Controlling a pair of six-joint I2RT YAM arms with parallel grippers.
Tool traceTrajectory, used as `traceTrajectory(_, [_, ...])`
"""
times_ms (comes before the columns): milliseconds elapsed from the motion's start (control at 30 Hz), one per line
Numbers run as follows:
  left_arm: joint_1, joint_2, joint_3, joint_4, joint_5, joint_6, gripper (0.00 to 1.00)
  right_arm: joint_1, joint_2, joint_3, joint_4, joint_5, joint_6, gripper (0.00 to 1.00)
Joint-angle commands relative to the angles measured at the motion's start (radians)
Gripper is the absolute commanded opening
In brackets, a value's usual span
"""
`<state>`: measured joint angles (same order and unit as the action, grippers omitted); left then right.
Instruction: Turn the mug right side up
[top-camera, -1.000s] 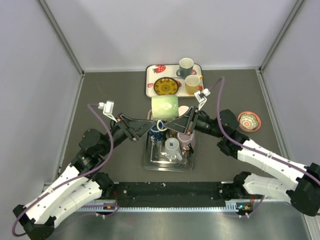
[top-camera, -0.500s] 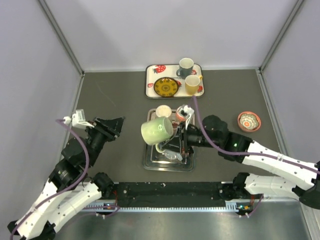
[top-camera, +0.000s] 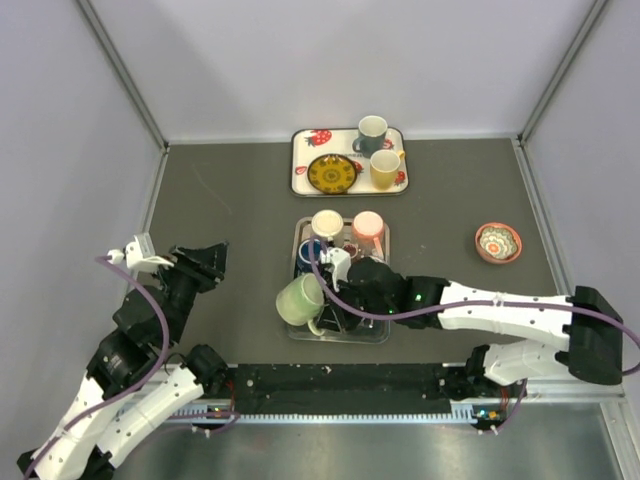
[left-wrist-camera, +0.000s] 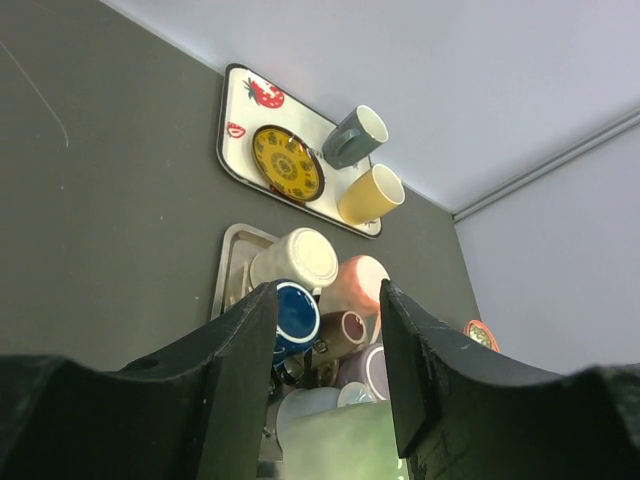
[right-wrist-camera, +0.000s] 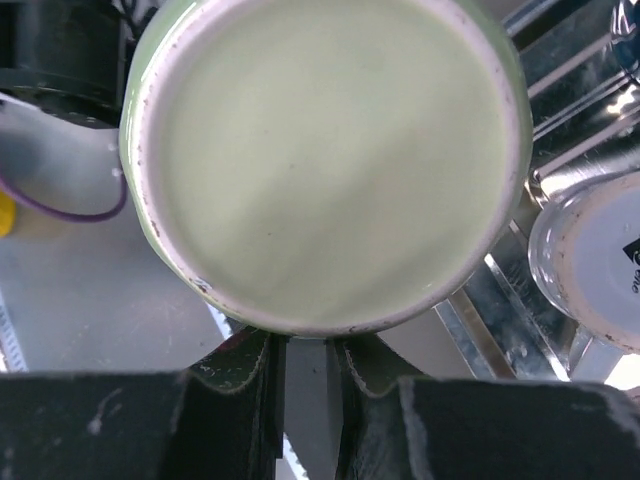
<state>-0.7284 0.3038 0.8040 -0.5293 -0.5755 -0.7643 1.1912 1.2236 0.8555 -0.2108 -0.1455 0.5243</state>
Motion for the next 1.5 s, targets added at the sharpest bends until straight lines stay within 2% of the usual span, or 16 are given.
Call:
traceTrajectory(0, [-0.005,-0.022,-0.008,-0.014,-0.018,0.016,0.51,0.027,0.036,0.051,0.08,0.072,-0.004,0.0])
traceTrajectory(133, [-0.005,-0.034,-0.031,-0.015,-0.02,0.011,0.51,0.039,0.106,0.083,-0.01,0.197,0.031,0.0])
traceTrajectory(333, [-0.005,-0.038,-0.055,-0.012,-0.007,-0.006,0.51,0.059,0.194,0.109,-0.044,0.288,0.075,0.0])
traceTrajectory(667, [-0.005,-0.048,-0.091,-0.014,0.014,-0.039,0.51,0.071,0.303,0.157,-0.124,0.373,0.083,0.0])
traceTrajectory(1033, [-0.005,-0.04,-0.114,-0.012,0.016,-0.047,0.51,0.084,0.355,0.169,-0.151,0.374,0.065,0.0])
traceTrajectory(1100, [-0.005,-0.035,-0.114,-0.012,0.017,-0.046,0.52,0.093,0.35,0.172,-0.153,0.362,0.06,0.06])
traceTrajectory(1133, [-0.005,-0.035,-0.117,-0.012,0.017,-0.044,0.52,0.097,0.347,0.177,-0.156,0.362,0.053,0.17])
traceTrajectory(1233, [-0.005,-0.035,-0.121,-0.012,0.017,-0.046,0.53,0.117,0.34,0.185,-0.162,0.362,0.051,0.31])
traceTrajectory(1333, [-0.005,-0.035,-0.124,-0.014,0.017,-0.046,0.54,0.127,0.32,0.185,-0.17,0.359,0.054,0.39])
traceTrajectory(1467, [-0.005,-0.038,-0.123,-0.017,0.013,-0.041,0.55,0.152,0.26,0.201,-0.185,0.345,0.057,0.43])
